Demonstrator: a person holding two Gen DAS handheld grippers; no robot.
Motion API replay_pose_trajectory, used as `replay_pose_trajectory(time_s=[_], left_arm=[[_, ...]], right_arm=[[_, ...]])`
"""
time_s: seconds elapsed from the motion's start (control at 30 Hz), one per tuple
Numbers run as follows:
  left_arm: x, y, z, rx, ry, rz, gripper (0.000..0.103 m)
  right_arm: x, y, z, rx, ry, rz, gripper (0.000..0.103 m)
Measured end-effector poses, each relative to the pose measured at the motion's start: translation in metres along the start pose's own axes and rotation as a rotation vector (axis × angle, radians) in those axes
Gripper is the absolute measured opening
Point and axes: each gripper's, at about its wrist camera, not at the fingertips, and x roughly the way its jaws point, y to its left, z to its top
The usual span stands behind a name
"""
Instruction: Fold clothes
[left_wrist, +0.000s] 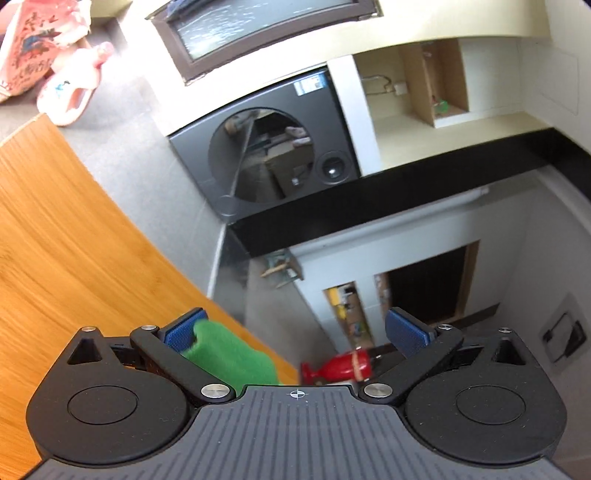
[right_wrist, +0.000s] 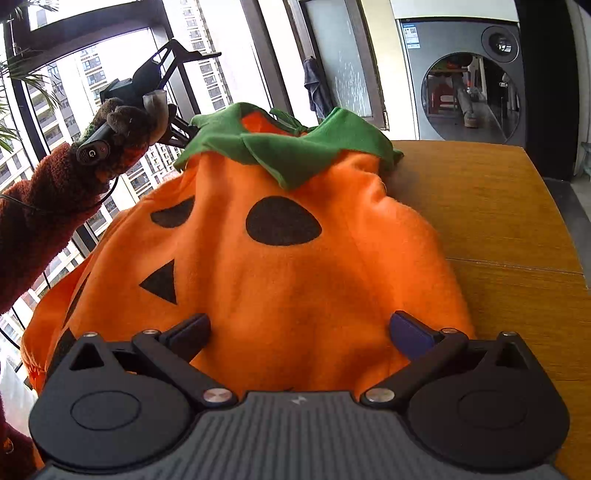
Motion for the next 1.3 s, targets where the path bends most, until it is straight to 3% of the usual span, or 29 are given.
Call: replay_pose_trajectory(time_s=[0.07,0.17,0.27,0.33,0.43,0.5,0.6,0.67,0.73,0.93,1.03,1.13,1.3], left_arm=[[-0.002,0.015,-0.007,0.012,0.067,0.058,0.103],[-0.022,0.017,-0.025,0.11,0.079,0.074,0.103],[-0.039,-0.007,-0.048,0.279,0.07,0.044,0.103],[-0.047,-0.03,-0.067,0.394,0.08,0.007,0.103],[-0.049,-0.062,-0.098,0.553,0.108,-0.031,0.103],[-0.039,-0.07,-0.11,0.585,0.153,-0.048,0.103],[-0.013,-0.067,-0.116,0.567,0.195,-0.022,0.103],[0.006,-0.059,-0.114,0.56,0.188,0.043,0.103],[0.016,-0.047,-0.108,0.573,0.15,0.123,0.103],[0.041,-0.024,-0.08,0.642,0.059,0.361,0.103],[0.041,-0.022,-0.07,0.666,-0.024,0.484,0.103],[0.028,-0.023,-0.056,0.632,-0.055,0.454,0.103],[0.005,-0.029,-0.049,0.578,-0.062,0.273,0.103]], right_arm=[[0.002,0.004,0.002,-0.02,0.015,-0.016,0.103],[0.007,0.012,0.006,-0.096,0.063,-0.04,0.103],[0.014,0.017,0.017,-0.157,0.14,-0.045,0.103],[0.011,0.011,0.041,-0.131,0.185,-0.008,0.103],[-0.007,0.007,0.083,-0.147,0.079,-0.035,0.103],[-0.01,0.006,0.117,-0.206,-0.009,-0.117,0.103],[0.024,0.007,0.151,-0.383,-0.032,-0.26,0.103],[0.065,0.005,0.159,-0.539,-0.02,-0.368,0.103],[0.105,0.001,0.164,-0.613,-0.011,-0.442,0.103],[0.191,-0.028,0.175,-0.537,0.015,-0.534,0.103],[0.198,-0.046,0.177,-0.435,-0.009,-0.531,0.103],[0.195,-0.067,0.179,-0.28,-0.002,-0.471,0.103],[0.188,-0.104,0.183,-0.066,0.055,-0.338,0.103]])
